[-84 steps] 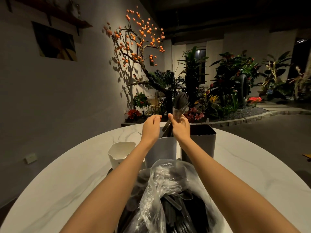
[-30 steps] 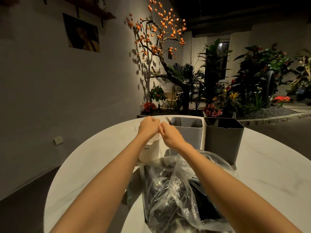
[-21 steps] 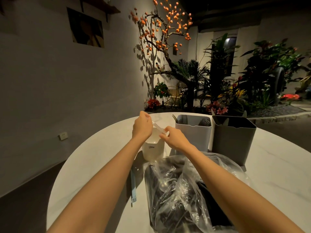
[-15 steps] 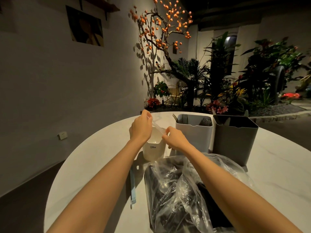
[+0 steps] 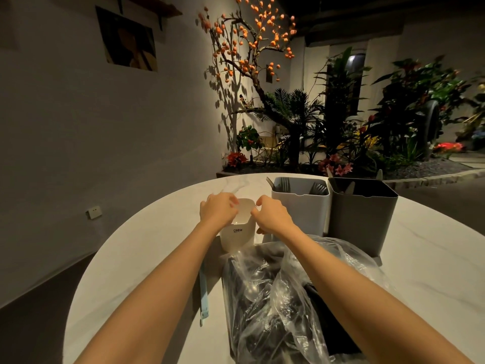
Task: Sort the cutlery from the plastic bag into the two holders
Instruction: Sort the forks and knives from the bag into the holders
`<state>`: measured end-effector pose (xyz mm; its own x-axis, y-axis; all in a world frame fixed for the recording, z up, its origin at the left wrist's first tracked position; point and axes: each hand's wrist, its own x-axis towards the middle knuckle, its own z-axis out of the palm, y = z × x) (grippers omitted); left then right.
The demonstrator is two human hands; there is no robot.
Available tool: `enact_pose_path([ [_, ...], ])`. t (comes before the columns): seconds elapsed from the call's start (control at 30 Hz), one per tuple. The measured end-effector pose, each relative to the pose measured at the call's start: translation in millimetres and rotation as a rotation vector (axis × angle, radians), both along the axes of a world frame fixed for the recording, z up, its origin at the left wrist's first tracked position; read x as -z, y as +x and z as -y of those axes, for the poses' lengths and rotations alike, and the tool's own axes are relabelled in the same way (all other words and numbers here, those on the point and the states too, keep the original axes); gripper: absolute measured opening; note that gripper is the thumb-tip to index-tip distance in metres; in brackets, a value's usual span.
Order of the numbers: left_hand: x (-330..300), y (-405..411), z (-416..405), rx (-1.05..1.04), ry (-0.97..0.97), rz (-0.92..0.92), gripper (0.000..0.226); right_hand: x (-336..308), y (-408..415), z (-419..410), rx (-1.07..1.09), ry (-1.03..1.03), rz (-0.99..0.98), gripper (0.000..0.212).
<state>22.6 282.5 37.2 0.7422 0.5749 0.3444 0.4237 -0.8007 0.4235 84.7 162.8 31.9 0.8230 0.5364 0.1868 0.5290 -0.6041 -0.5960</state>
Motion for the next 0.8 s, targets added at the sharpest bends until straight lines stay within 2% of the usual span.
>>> enact_pose_path([
  [0.13,-11,-4,6,0.081,-0.102,0.232,0.016,-5,-2,5,0.02,0.012,0.087,0.027],
  [0.23,-22,-7,22,0.186,-0.144,0.324,0.019,-11,-6,11,0.031,0.074,0.13,0.022],
  [0.53,-31,-17,64,0.325,-0.198,0.325,0.024,-31,-19,46,0.032,0.248,0.079,0.019],
  [0.8,-32,-30,109,0.429,-0.196,0.34,0.032,-33,-37,91,-0.01,0.317,0.082,0.026],
])
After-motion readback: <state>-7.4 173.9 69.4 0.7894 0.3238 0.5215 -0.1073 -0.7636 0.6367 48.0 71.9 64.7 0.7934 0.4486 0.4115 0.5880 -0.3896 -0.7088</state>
